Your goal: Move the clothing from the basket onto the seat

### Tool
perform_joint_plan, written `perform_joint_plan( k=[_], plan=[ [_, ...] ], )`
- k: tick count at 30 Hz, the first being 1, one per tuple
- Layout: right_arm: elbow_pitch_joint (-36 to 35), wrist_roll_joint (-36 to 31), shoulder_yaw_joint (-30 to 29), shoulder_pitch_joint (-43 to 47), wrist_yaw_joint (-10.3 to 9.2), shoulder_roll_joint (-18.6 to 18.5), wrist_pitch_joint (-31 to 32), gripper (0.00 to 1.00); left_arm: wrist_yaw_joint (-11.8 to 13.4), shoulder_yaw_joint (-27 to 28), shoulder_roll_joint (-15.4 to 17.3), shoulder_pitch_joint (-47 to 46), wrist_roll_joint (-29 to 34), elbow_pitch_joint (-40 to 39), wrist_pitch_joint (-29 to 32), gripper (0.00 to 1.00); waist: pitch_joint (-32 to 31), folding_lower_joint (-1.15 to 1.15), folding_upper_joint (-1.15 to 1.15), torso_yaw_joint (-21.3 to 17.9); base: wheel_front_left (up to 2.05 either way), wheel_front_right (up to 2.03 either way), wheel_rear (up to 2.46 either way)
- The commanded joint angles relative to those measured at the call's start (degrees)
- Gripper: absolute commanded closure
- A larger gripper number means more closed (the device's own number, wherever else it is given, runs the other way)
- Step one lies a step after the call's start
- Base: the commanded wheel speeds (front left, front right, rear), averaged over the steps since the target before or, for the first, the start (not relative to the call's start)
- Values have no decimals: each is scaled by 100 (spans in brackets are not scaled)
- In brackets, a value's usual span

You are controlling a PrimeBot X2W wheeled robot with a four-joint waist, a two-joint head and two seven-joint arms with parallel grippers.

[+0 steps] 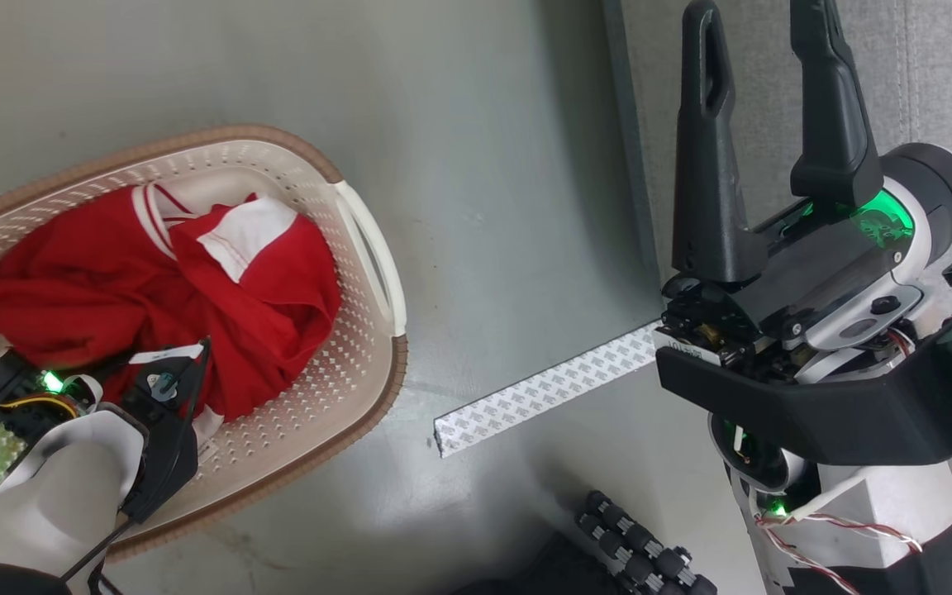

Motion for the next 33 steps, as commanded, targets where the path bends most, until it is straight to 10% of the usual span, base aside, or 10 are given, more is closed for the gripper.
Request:
perform_joint_plan(
  k=[1,2,4,19,33],
  plan=[
    [-28,21,1,-64,4,17,-5,0,-9,-12,9,-33,55,48,-10,0,39,0,-1,-44,0,0,0],
    [-30,34,2,-59,4,17,-5,0,-36,-19,11,-55,32,94,37,0,43,0,-1,-57,0,0,0],
    [-23,42,9,-55,4,17,-5,0,-26,-55,7,-84,22,111,-30,100,48,0,-1,-81,0,0,0],
    [192,-111,-68,126,4,15,-5,0,204,129,-214,162,-531,-217,-780,100,-460,0,-1,168,0,0,0],
    [662,-593,-59,546,4,9,-4,0,538,358,-286,1566,-1317,-2412,-859,100,-1641,0,-1,801,0,0,0]
  ],
)
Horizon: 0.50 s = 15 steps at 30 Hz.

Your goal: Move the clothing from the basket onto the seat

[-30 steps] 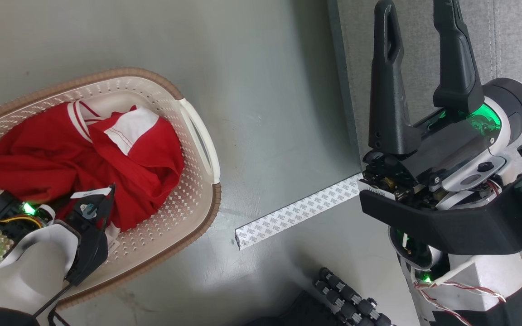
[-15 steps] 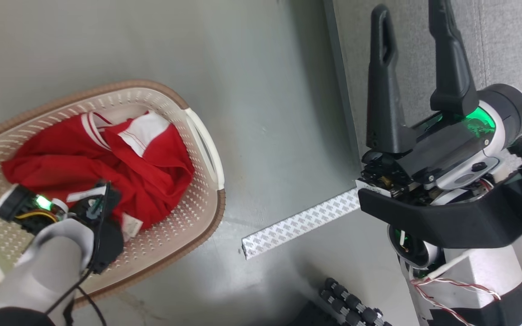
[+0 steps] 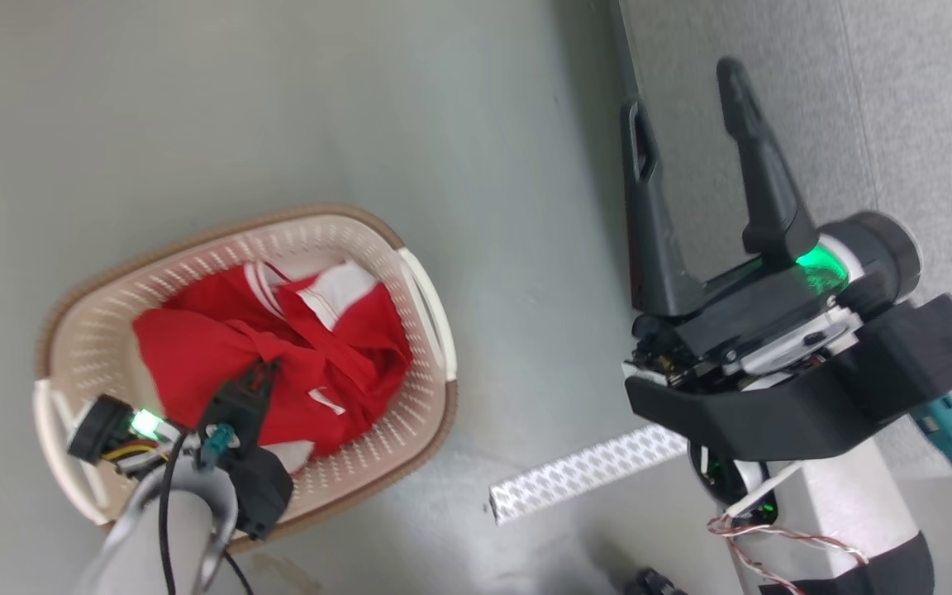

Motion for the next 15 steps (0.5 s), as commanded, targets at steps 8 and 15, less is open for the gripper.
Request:
perform_joint_plan(
  k=[8,15],
  plan=[
    [471,-274,-75,497,4,-1,-5,0,162,163,-78,952,-460,-1355,-34,100,-1134,1,0,700,0,0,0],
    [747,-320,-68,888,4,-129,-5,0,111,341,-146,1501,-734,-2148,-34,100,-1704,1,0,949,0,0,0]
  ],
)
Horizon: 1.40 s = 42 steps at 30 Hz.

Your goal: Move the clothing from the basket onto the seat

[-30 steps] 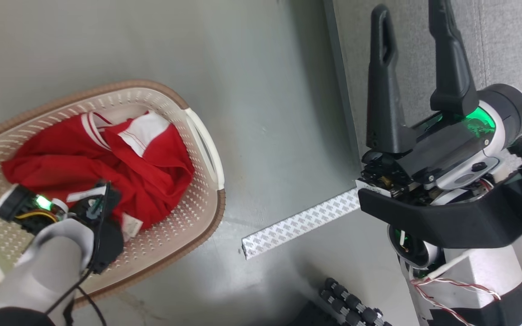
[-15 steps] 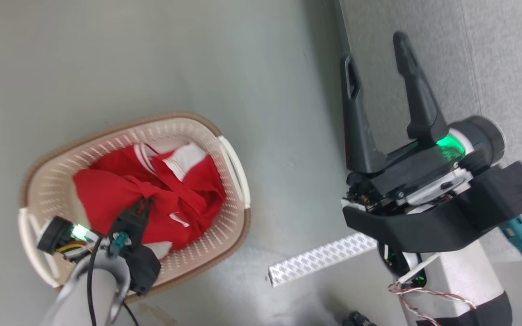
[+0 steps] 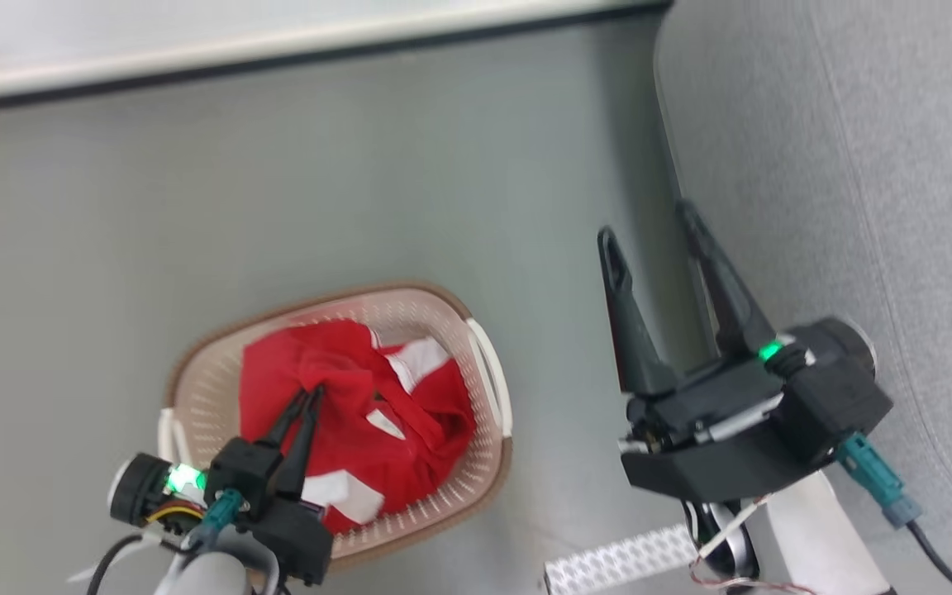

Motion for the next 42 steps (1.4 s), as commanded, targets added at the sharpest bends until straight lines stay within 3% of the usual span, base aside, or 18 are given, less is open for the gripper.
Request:
perform_joint_plan(
  k=[1,10,24,30,42],
  plan=[
    [61,-10,-7,122,4,-60,-5,0,-7,41,-17,145,-54,-106,-35,100,-571,2,1,382,0,0,0],
    [390,126,-3,695,4,-249,-5,0,-70,361,-180,714,-137,-1075,-35,100,-1406,2,1,602,0,0,0],
    [898,369,404,1458,4,-466,-6,0,-204,537,-287,1058,89,-2226,-35,100,-2518,2,1,592,0,0,0],
    [984,447,578,1551,4,-532,-6,0,-354,424,-299,815,236,-2389,-34,100,-2652,2,1,557,0,0,0],
    [1171,957,1643,1161,4,-659,-5,0,-460,-10,-587,122,341,-2397,-32,100,-2729,2,1,398,0,0,0]
  ],
)
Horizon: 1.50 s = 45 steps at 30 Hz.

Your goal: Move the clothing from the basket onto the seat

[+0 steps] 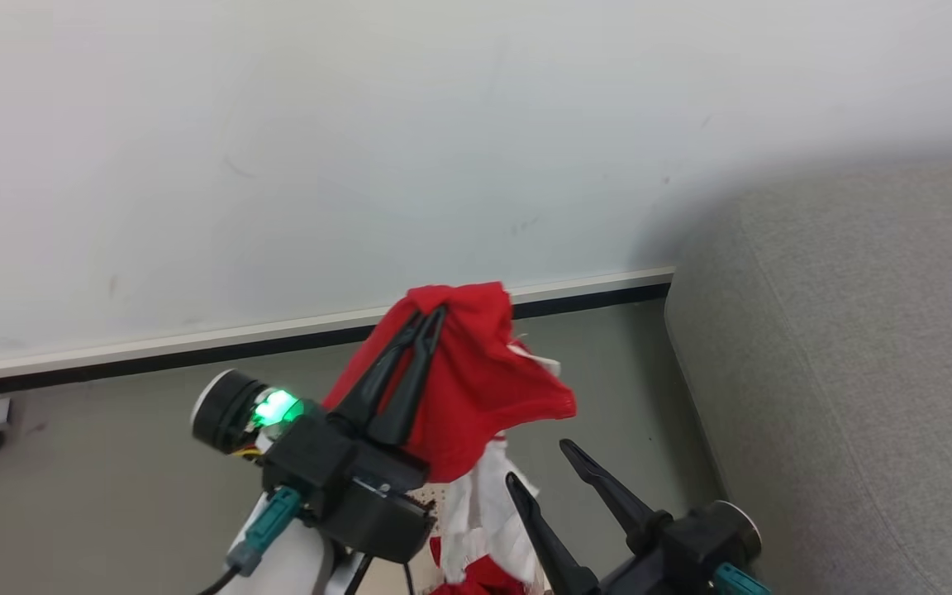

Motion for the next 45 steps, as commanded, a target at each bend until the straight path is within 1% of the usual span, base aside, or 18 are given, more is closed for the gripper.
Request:
perform_joint_plan(
  k=[1,5,8,13,14,15,16,22,28,29,30,35,40,45],
  plan=[
    [21,-3,28,-60,4,17,-6,0,-12,-18,-17,-69,51,-28,-26,100,-17,0,0,-37,0,0,0],
    [402,-179,-79,-236,4,140,-6,0,-32,-331,-102,-213,-11,-89,-27,100,-61,0,0,-104,0,0,0],
    [674,-356,-305,-358,4,272,-6,0,-90,-605,-137,-273,-82,-191,32,100,-87,0,0,-138,0,0,0],
    [1026,-606,-466,-438,4,376,-6,0,-65,-966,-170,-331,-190,-357,133,100,-93,0,0,-156,0,0,0],
    [1090,-648,-464,-454,4,376,-6,15,-47,-1008,-173,-330,-192,-370,150,100,-91,0,0,-156,0,0,0],
    [1107,-675,-468,-470,4,387,-6,56,-36,-1030,-176,-325,-207,-372,158,100,-89,0,0,-158,0,0,0],
    [1132,-688,-465,-459,4,392,-6,100,-14,-1039,-176,-323,-218,-360,158,100,-89,0,0,-162,0,0,0],
    [1061,-687,-464,-360,4,344,-6,100,61,-900,-62,-299,-284,-79,111,100,-80,0,0,-179,0,0,0],
    [802,-551,-422,-301,4,277,-6,100,172,-690,29,-248,-384,384,39,100,-43,0,0,-206,0,0,0],
    [762,-529,-414,-291,4,270,-6,100,192,-673,56,-223,-381,493,55,78,-37,0,0,-214,0,0,0],
    [731,-522,-410,-282,4,258,-6,100,207,-667,73,-212,-371,578,71,0,-31,0,0,-223,0,0,0],
    [641,-434,-431,-244,4,200,-6,100,298,-642,88,-189,-388,689,42,0,-5,0,0,-230,0,0,0],
    [623,-415,-449,-240,4,176,-6,100,363,-606,132,-121,-389,627,21,0,0,0,0,-220,0,0,0],
    [546,-397,-592,-173,4,162,-6,100,405,-585,205,-9,-396,513,5,0,10,0,0,-231,0,0,0]
  ],
)
